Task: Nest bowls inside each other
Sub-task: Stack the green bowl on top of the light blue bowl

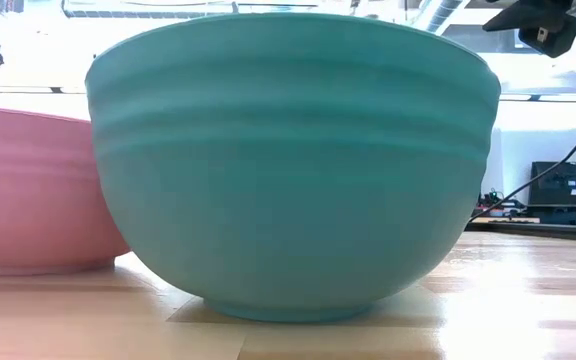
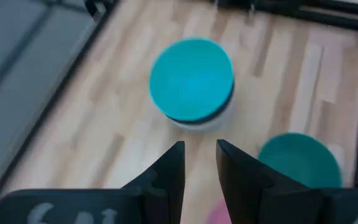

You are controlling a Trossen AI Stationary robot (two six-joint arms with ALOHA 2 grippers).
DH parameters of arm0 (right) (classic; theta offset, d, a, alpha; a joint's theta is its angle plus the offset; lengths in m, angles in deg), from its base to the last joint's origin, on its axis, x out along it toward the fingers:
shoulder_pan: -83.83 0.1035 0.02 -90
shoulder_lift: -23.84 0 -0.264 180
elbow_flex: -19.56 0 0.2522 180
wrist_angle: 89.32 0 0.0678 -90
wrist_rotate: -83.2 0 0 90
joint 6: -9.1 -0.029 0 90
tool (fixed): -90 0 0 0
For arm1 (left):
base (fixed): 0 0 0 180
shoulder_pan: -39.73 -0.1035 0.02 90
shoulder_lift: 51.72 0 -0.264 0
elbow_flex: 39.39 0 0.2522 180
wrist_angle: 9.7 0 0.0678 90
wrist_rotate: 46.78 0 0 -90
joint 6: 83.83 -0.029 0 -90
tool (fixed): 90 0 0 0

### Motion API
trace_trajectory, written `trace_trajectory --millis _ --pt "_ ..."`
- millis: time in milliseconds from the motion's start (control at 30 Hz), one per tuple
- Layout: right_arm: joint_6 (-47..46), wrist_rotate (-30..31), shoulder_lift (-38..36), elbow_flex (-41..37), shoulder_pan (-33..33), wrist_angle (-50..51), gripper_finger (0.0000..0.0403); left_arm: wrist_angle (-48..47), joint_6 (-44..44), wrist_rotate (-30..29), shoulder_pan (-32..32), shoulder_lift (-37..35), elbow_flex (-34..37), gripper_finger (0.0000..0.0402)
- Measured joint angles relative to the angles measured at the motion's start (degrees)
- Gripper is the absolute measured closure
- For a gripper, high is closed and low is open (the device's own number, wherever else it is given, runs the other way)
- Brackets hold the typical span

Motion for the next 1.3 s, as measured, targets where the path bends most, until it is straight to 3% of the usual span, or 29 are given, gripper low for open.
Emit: trace_trajectory --millis 333,500,667,767,1033,1300 --pt "-0.1 -2.6 3.5 0.0 -0.1 -9.2 0.0227 0.2 -6.5 0.6 0.8 -0.4 4.1 0.0318" --pt "-0.5 -6.2 8.0 0.0 0.1 -20.8 0.0227 2.9 -6.2 1.1 0.6 -0.4 12.9 0.0318" --pt "0.0 -11.9 14.2 0.0 0.1 -30.6 0.0227 17.0 -9.4 5.7 0.2 -3.0 25.1 0.0318" --pt "0.0 -15.0 18.5 0.3 0.1 -33.8 0.0227 23.4 -10.1 9.1 -1.0 -6.5 32.3 0.0318" --pt "-0.1 -16.1 31.4 6.2 0.1 -35.2 0.0227 33.7 -6.5 11.6 -4.3 -21.1 52.0 0.0318" --pt "2.0 -20.3 47.1 18.0 -1.2 -27.7 0.0227 45.5 -2.9 12.4 -4.8 -36.3 69.9 0.0318"
